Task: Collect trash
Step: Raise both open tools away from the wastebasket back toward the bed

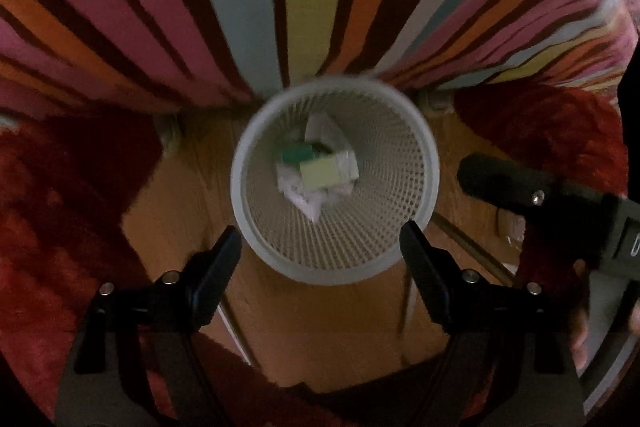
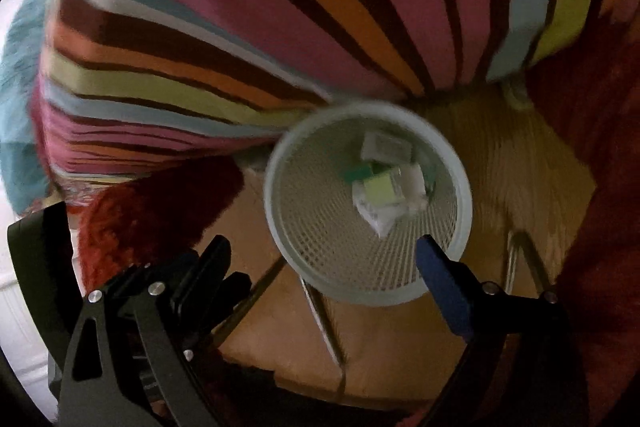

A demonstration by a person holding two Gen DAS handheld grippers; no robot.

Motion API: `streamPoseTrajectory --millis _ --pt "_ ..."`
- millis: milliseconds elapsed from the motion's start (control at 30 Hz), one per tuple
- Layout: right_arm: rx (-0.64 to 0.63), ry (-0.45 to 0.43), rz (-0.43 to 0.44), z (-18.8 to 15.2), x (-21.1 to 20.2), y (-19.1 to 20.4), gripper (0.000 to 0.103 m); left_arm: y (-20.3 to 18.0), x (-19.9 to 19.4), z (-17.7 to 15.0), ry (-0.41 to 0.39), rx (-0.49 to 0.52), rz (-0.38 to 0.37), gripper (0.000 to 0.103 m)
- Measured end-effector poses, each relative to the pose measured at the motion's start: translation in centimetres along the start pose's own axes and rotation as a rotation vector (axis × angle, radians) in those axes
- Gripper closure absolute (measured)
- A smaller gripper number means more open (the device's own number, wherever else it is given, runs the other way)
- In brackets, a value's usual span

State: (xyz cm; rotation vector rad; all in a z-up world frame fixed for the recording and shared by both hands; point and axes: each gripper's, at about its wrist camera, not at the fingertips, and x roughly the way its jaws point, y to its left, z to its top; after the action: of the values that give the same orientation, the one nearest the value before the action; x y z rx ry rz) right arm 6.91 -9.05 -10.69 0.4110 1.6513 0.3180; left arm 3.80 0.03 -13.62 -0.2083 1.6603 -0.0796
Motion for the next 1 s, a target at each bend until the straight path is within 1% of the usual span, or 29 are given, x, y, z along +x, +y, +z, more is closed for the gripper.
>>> streamPoseTrajectory --millis 67,100,133,200,300,400,467,567,700,800,1000 --pt "-0.044 -0.088 -0.004 0.0 -2.0 0.7 0.014 -0.3 -2.1 -0.3 -0.097 0.036 0.017 0.024" --pt "-0.064 -0.13 -0.007 -0.1 -2.8 0.9 0.014 -0.4 -2.9 -0.4 -0.131 0.045 0.019 0.024" --pt "-0.084 -0.182 -0.012 -0.1 -3.9 1.3 0.014 -0.4 -4.0 -0.5 -0.181 0.053 0.018 0.024" --pt "-0.13 -0.291 -0.016 0.0 -6.2 2.1 0.014 -0.3 -6.2 -0.5 -0.277 0.053 0.014 0.024" --pt "-0.205 -0.449 -0.026 0.5 -9.5 3.5 0.014 0.2 -9.0 0.0 -0.398 0.039 0.0 0.024" --pt "-0.269 -0.565 -0.031 1.7 -12.0 4.6 0.014 0.1 -10.9 1.1 -0.475 0.045 0.011 0.024" --pt "-0.295 -0.609 -0.038 2.4 -13.0 4.9 0.014 -0.3 -11.7 2.4 -0.504 0.059 0.039 0.024" --pt "-0.317 -0.654 -0.053 3.9 -14.3 5.4 0.014 -0.5 -12.7 4.3 -0.528 0.062 0.041 0.024" --pt "-0.326 -0.681 -0.058 6.1 -15.4 5.8 0.014 -1.1 -14.7 7.0 -0.574 0.045 0.033 0.024" --pt "-0.359 -0.703 -0.075 8.3 -16.4 6.4 0.014 -1.7 -15.7 8.9 -0.6 0.038 0.054 0.024" --pt "-0.466 -0.745 -0.133 12.1 -17.9 8.1 0.014 -1.8 -16.7 13.9 -0.619 0.005 0.045 0.024"
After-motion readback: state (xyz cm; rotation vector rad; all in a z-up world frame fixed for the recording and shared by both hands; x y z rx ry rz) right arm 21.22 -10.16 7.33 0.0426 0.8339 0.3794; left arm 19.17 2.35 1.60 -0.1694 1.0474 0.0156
